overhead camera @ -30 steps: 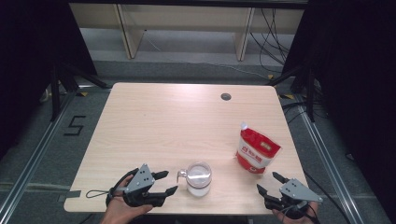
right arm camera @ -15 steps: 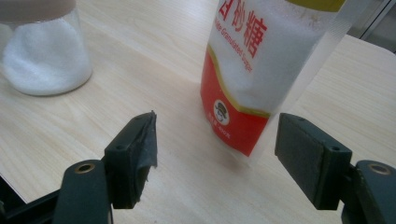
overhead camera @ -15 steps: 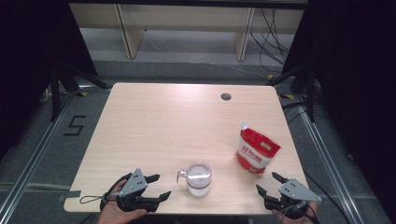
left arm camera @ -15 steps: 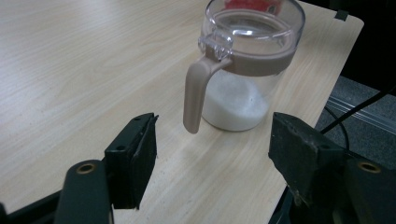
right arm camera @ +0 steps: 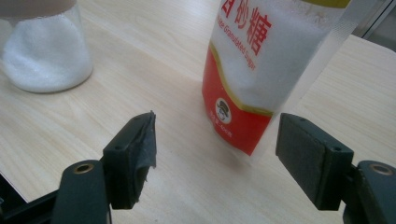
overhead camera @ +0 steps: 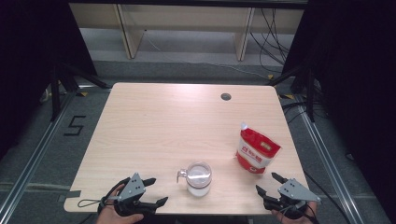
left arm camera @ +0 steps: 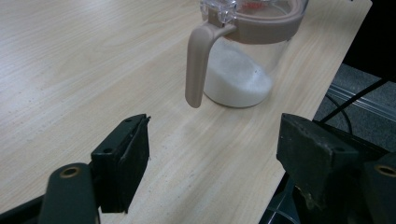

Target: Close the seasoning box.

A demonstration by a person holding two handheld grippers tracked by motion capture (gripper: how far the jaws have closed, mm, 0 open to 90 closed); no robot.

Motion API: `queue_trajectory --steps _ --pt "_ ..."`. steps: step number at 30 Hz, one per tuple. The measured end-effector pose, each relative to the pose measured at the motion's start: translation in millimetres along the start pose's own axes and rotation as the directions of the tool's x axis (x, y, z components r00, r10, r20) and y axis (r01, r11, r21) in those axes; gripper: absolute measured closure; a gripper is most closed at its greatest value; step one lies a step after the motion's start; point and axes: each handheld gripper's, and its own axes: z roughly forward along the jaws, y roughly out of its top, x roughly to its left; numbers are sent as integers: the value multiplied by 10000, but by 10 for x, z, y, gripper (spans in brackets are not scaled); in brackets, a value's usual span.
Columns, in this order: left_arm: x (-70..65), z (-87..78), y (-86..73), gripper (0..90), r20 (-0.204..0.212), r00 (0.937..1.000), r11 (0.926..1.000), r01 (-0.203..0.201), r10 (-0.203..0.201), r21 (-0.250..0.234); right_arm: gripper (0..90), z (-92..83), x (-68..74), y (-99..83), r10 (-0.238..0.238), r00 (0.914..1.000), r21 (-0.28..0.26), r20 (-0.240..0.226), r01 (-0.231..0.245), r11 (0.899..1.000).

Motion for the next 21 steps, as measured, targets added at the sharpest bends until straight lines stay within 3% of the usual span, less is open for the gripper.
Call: queue_trajectory --steps 2,6,10,14,21 --pt "0 -6 3 244 17 9999 9997 -156 156 175 300 0 0 0 -22 10000 8 35 22 10000" --pt "-14 20 -7 227 181 9998 10000 -8 7 79 300 0 5 -1 3 9999 -51 133 -3 10000" --pt "-20 16 -9 224 119 9999 9998 -128 126 173 300 -1 10 -3 54 10000 42 68 -54 10000" --pt "-28 15 -12 223 110 9999 9998 -66 64 196 301 -3 -9 2 -233 9994 -155 244 237 9996" --pt "-15 18 -17 223 126 9998 9997 -140 138 216 301 -1 5 -2 -43 9999 0 129 43 10000"
